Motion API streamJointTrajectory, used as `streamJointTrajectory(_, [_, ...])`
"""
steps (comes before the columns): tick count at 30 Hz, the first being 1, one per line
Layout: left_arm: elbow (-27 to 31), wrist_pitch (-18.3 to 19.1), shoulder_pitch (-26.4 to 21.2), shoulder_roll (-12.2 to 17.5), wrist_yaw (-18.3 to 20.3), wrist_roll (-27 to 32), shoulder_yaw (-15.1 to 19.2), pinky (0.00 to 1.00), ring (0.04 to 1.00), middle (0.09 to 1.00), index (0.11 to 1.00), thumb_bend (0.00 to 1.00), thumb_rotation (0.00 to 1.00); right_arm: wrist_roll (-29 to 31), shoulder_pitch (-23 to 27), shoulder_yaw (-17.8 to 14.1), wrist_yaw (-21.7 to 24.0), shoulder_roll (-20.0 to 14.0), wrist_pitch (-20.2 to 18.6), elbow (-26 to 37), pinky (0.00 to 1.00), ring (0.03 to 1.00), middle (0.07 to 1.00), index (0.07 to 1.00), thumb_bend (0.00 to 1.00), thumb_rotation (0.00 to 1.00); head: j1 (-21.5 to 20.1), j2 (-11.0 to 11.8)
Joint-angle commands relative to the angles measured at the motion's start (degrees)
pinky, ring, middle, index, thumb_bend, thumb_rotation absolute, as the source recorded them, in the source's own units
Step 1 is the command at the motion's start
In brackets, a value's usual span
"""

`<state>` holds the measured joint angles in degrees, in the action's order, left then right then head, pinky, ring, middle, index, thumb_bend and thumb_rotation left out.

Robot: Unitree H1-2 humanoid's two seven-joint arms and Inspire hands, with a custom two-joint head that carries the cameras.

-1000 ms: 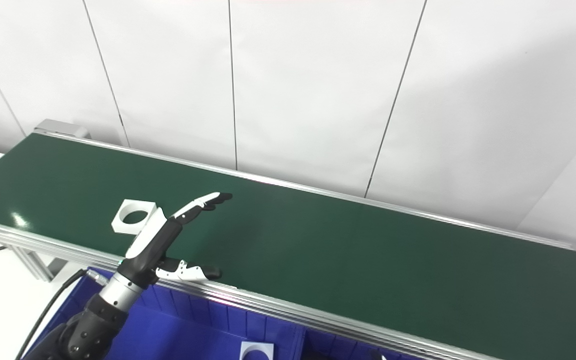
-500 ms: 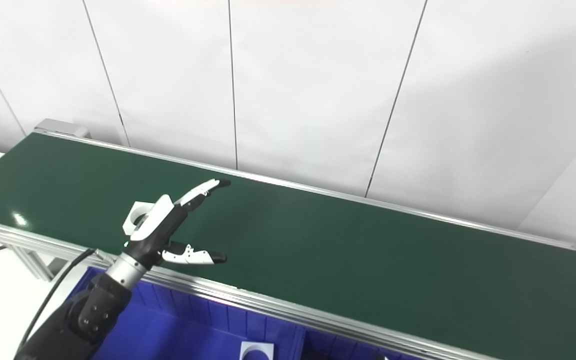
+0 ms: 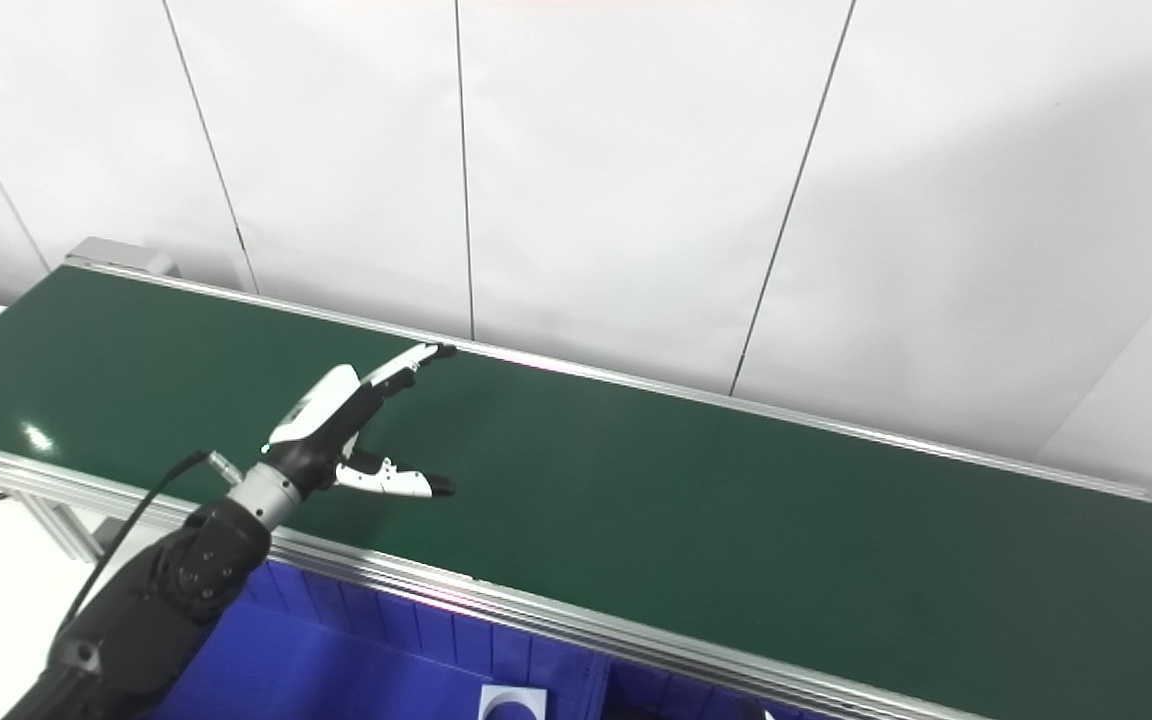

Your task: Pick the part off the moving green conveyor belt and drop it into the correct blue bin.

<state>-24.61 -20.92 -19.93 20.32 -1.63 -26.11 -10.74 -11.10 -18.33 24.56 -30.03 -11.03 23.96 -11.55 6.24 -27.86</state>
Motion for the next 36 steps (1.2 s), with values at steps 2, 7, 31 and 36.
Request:
streamJointTrajectory(2, [0.1,1.6,-2.9,1.8,-0.3,-1.5,0.7,0.86,0.955,0.981,0.937,0.77,0.47,0.0,0.0,0.0,-0.6,-0.2,3.0,1.8,0.8,0.787,0.759,0.856,0.52,0.3,0.1,-0.1])
streamJointTrajectory(7, [-2.5,3.4,-4.6,2.9,-0.4,-3.0,0.4,0.88,0.966,0.989,0.931,0.8,0.43,0.3,0.1,-0.1,-0.5,0.0,3.0,1.9,0.81,0.787,0.758,0.855,0.52,0.29,0.2,-0.3])
streamJointTrajectory(31, [-15.0,6.6,-11.5,5.6,3.7,-4.3,-2.6,1.0,0.988,0.999,0.892,0.86,0.0,0.1,-0.5,0.2,-0.4,-0.1,3.0,2.9,0.83,0.798,0.764,0.868,0.49,0.29,0.2,-1.0])
streamJointTrajectory(36, [-16.4,7.3,-12.0,5.5,5.4,-4.4,-4.1,1.0,1.0,1.0,0.883,0.89,0.0,-0.6,-0.8,0.0,-0.8,0.0,3.0,2.9,0.83,0.798,0.767,0.869,0.49,0.31,0.2,-1.2])
